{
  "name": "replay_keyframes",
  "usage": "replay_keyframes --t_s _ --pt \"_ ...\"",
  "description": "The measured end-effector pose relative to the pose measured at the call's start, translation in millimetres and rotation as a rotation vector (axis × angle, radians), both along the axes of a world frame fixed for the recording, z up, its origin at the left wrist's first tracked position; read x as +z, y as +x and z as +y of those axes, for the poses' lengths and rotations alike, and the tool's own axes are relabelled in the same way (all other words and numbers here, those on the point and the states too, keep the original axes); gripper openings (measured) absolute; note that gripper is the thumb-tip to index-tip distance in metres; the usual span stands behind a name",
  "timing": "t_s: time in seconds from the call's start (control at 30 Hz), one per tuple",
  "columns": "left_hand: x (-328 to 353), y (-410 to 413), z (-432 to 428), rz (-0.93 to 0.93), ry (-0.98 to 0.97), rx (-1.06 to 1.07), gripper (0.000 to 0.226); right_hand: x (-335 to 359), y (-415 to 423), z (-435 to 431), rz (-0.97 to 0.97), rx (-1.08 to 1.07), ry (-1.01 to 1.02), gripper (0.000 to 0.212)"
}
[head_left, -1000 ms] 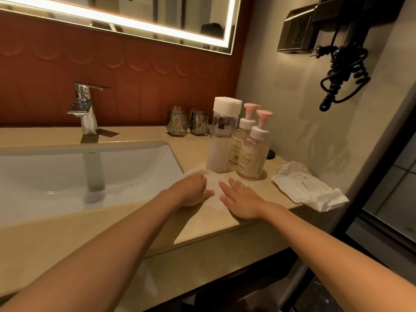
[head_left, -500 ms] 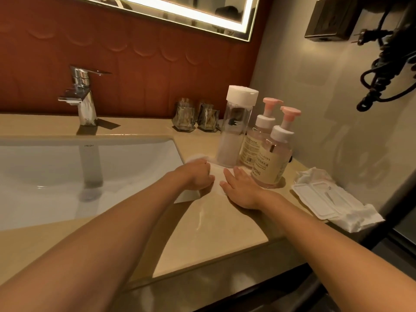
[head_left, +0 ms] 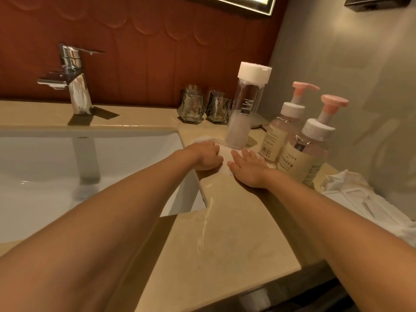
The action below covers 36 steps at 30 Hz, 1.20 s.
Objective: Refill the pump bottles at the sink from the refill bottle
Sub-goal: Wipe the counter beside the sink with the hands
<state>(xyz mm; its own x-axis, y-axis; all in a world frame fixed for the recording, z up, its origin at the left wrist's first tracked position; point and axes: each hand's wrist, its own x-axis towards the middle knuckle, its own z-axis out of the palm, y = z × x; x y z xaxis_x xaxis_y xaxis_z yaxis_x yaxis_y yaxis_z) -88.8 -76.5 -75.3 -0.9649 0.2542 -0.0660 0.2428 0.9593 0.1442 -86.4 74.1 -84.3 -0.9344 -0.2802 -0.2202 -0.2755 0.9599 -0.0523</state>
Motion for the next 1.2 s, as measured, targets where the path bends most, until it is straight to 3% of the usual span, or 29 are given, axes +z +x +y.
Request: replay_keyframes --t_s 0.37,0.73,0.97,1.2 --pt "-2.3 22.3 -3.1 -0.050 -0.061 -0.050 0.054 2.7 15.6 2.0 -0.062 0.007 0.011 0.059" --pt "2.2 127.1 10.0 -0.096 -0.056 -0.126 0.056 -0.5 119.5 28.1 -0.041 0.062 -0.013 0.058" --pt "1.2 157.9 43.7 -0.064 -0.055 -0.206 0.056 0.9 166.6 58.2 -0.051 -0.057 0.028 0.059" --pt "-0.8 130.1 70.1 -0.092 -0.045 -0.245 0.056 0.0 162.7 71.1 -0.015 -0.196 0.008 0.060"
